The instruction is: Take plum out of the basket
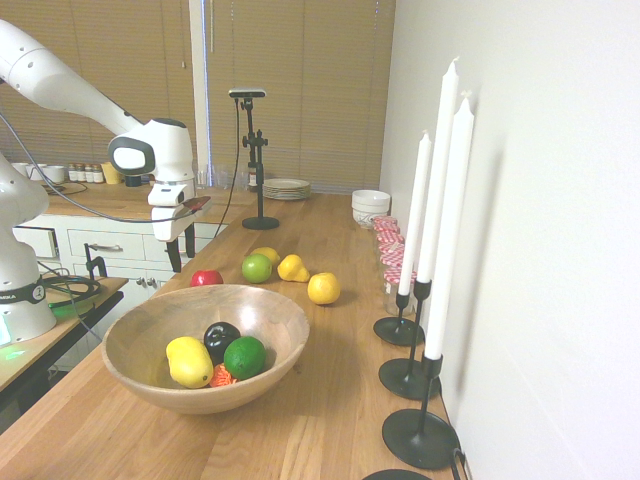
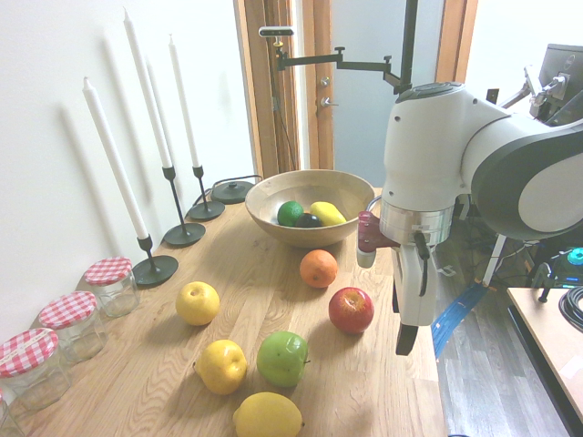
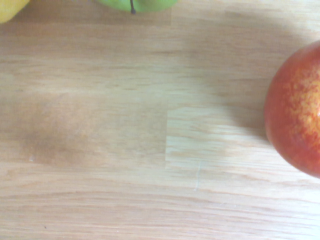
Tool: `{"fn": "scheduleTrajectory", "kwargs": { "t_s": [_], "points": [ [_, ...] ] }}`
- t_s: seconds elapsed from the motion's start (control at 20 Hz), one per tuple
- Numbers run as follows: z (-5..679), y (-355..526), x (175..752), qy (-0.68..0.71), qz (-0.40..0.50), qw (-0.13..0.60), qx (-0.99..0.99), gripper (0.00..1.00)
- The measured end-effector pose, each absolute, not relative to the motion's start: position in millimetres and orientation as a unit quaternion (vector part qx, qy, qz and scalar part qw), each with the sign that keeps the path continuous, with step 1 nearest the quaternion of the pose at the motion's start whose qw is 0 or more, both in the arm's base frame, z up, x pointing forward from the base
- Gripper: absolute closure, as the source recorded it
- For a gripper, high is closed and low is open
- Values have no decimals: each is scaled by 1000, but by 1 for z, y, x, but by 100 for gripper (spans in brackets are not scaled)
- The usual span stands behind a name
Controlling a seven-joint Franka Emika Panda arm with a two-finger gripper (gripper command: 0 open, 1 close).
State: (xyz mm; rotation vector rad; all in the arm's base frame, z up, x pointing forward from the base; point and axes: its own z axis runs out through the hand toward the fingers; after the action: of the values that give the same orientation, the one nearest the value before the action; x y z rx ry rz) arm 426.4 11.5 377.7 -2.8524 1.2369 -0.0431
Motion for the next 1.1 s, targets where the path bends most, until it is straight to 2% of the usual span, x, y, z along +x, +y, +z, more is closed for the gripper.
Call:
{"fn": "scheduleTrajectory", "kwargs": {
  "t_s": [0.25,0.45,0.8,1.1],
  "points": [
    [384,11,428,403,-23,14,-915,0],
    [432,-10,443,421,-60,22,-905,0],
    [523,-105,459,490,-109,34,-864,0],
    [525,-198,481,535,-102,30,-838,0]
  ]
}}
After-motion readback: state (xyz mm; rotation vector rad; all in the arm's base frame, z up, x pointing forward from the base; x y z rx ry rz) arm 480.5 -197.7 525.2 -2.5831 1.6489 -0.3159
